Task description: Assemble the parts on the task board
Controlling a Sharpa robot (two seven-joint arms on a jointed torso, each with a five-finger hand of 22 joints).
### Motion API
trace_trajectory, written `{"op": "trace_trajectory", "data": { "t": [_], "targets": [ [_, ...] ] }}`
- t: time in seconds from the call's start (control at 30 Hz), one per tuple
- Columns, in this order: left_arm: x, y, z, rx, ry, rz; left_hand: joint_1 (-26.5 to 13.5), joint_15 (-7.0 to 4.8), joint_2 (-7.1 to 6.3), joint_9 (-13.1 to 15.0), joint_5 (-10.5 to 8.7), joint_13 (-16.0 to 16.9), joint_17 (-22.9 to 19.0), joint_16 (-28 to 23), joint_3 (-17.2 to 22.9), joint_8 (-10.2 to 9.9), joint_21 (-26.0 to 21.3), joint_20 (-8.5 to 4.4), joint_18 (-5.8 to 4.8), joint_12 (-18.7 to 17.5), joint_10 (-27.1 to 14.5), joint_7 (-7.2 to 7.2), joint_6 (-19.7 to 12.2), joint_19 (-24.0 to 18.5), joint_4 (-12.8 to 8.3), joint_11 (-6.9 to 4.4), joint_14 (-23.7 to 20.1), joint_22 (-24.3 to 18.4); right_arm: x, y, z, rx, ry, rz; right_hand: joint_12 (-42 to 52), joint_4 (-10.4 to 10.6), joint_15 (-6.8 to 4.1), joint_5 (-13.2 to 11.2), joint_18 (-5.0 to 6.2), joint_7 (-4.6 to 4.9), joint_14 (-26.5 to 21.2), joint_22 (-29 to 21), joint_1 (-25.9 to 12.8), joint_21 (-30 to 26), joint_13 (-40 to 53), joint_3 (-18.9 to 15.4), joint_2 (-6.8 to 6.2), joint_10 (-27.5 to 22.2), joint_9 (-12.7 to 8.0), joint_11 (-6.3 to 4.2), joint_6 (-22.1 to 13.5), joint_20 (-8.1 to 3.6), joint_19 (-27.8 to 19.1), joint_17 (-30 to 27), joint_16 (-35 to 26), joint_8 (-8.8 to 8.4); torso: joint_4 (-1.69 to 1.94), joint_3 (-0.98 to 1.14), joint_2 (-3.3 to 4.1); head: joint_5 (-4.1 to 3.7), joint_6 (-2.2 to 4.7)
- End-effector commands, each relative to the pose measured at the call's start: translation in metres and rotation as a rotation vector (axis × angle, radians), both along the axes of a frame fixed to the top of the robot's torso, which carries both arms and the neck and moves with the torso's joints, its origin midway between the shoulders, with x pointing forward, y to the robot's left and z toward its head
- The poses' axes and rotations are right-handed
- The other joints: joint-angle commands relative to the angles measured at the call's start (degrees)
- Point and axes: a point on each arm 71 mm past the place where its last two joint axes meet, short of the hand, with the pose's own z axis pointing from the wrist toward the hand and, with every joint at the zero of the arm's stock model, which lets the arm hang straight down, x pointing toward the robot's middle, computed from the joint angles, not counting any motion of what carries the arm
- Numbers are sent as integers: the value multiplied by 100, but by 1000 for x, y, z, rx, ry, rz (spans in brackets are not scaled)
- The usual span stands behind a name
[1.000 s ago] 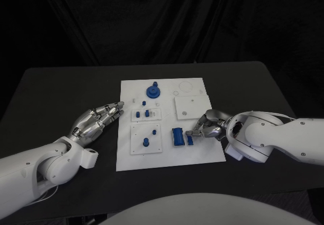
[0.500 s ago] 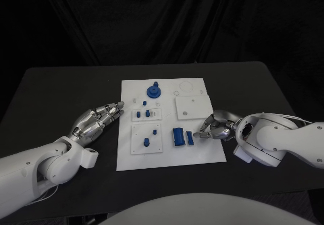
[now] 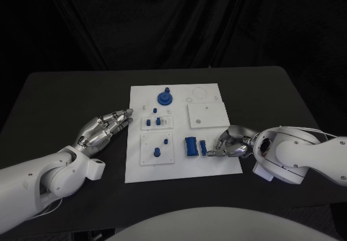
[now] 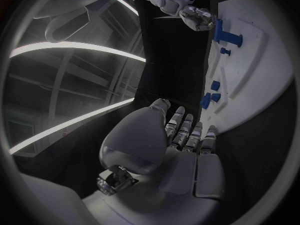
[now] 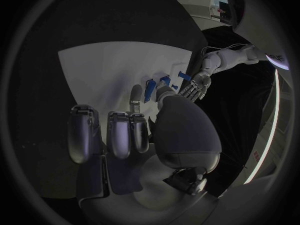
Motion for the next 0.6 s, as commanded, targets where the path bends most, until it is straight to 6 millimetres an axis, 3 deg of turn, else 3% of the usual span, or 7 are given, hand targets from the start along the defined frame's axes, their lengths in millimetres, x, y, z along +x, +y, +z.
{"op": "trace_trajectory", "data": {
  "t": [0.03, 0.6],
  "targets": [
    [-1, -1, 0, -16, -11, -8, 26, 44, -16, 1, 34, 6, 6, 21, 34, 20, 4, 22, 52, 9, 6, 165, 5, 4, 3, 49, -7, 8, -1, 1, -2, -21, 16, 21, 16, -3, -51, -38, 68, -22, 526, 1242, -45, 15, 1509, -49, -20, 601, 95, -41, -39, -45, 255, 1133, 15, 103, 5, 5, 4, -16, -1],
    [-2, -1, 0, -15, -8, -11, 25, 46, -23, 2, 37, 7, 6, 25, 50, 23, 4, 22, 51, 15, 11, 168, 18, 6, 0, 52, -6, 8, 4, 3, -5, -25, 7, 15, 16, -20, -71, -8, 75, -38, 518, 1232, 146, -17, 1509, 74, 184, 601, 322, -59, -201, -68, 241, 1095, -2, 317, 9, -5, 8, -13, -1]
  ]
}}
